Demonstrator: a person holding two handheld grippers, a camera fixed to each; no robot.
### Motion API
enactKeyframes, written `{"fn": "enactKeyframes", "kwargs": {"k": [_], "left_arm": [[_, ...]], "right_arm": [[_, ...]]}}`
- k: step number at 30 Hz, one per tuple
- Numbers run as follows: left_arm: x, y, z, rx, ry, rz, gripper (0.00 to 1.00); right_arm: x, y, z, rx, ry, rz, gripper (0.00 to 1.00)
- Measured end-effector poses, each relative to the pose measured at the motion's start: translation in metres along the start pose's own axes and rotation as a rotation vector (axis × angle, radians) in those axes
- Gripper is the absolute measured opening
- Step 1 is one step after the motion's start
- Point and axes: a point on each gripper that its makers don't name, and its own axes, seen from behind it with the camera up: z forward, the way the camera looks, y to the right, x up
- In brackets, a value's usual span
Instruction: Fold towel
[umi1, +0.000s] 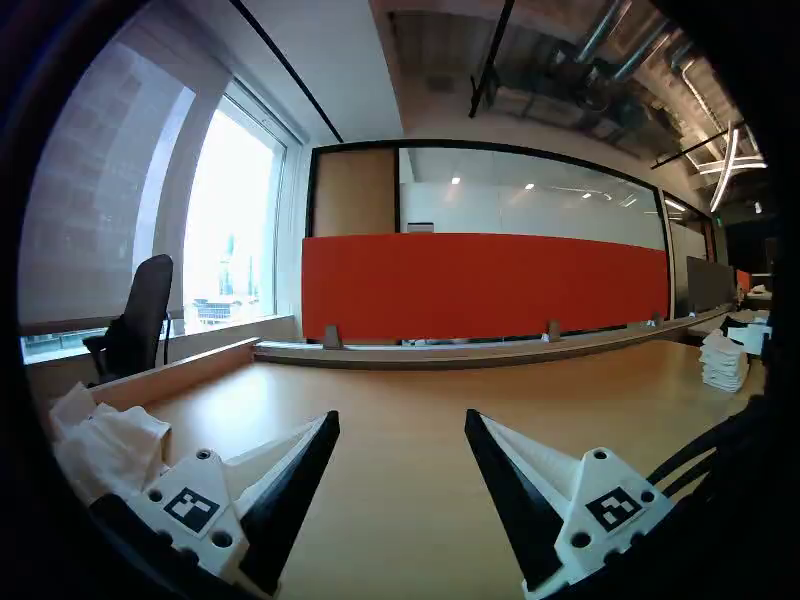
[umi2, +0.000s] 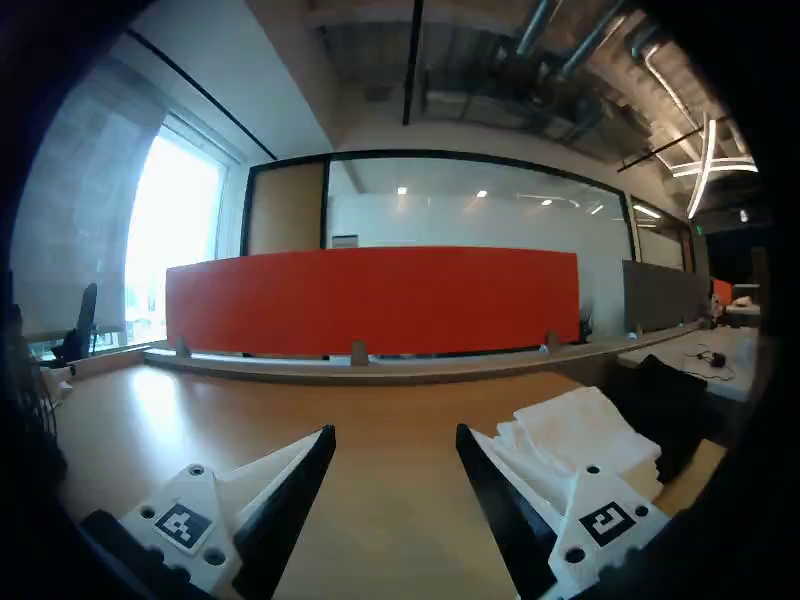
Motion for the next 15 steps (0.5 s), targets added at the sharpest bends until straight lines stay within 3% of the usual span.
{"fn": "enactKeyframes", "kwargs": {"k": [15], "left_arm": [[0.0005, 0.0004, 0.0005, 0.0, 0.0, 0.0, 0.93]], "right_arm": [[-0.0063, -0.0005, 0.0016, 0.004, 0.008, -0.001, 0.94]]}}
